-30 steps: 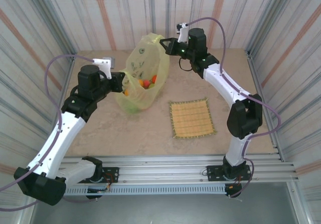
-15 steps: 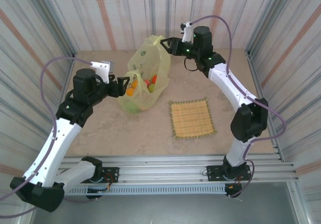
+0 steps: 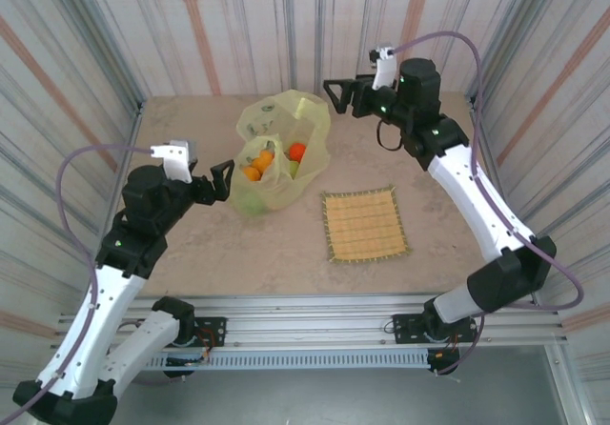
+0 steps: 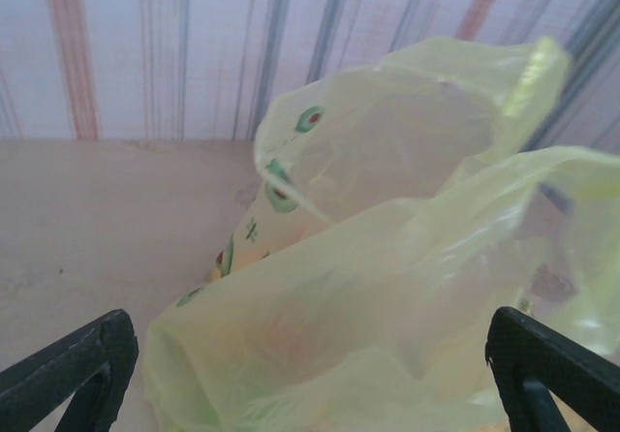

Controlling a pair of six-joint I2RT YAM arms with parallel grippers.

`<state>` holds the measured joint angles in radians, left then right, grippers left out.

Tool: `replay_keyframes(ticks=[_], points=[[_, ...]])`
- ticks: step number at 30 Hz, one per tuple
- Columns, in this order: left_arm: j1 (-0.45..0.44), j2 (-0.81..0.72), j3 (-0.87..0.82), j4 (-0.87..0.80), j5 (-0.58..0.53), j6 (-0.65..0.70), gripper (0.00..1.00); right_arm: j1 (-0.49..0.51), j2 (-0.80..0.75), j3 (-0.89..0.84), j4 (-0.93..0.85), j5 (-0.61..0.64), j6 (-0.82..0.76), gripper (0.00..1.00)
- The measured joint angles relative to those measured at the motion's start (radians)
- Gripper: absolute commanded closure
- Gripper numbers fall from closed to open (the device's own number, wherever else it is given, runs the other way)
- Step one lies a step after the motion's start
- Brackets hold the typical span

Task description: Place the fruits into the plastic bag

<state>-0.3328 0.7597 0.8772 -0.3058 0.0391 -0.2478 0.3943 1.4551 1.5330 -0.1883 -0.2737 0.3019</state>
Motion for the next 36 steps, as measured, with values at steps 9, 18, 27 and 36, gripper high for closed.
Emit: replay_keyframes(ticks=[9,18,27,36], points=[[0.0,0.058,-0.249,0.259,-0.26,-0.121,0.02,-0.098,-0.182,-0.354,-0.038,0.22,-0.071,0.01],[0.076,0.29,-0.317,0.473,-0.445,-0.027,0.02,-0.237,-0.201,-0.605,-0.028,0.386,-0.075,0.01],[0.25,0.315,-0.44,0.632,-0.409,0.08,0.01,-0.29,-0.152,-0.82,0.137,0.544,-0.059,0.01],[0.283,0.453,-0.465,0.756,-0.292,0.16,0.01,-0.29,-0.021,-0.858,0.332,0.618,-0.099,0.01]])
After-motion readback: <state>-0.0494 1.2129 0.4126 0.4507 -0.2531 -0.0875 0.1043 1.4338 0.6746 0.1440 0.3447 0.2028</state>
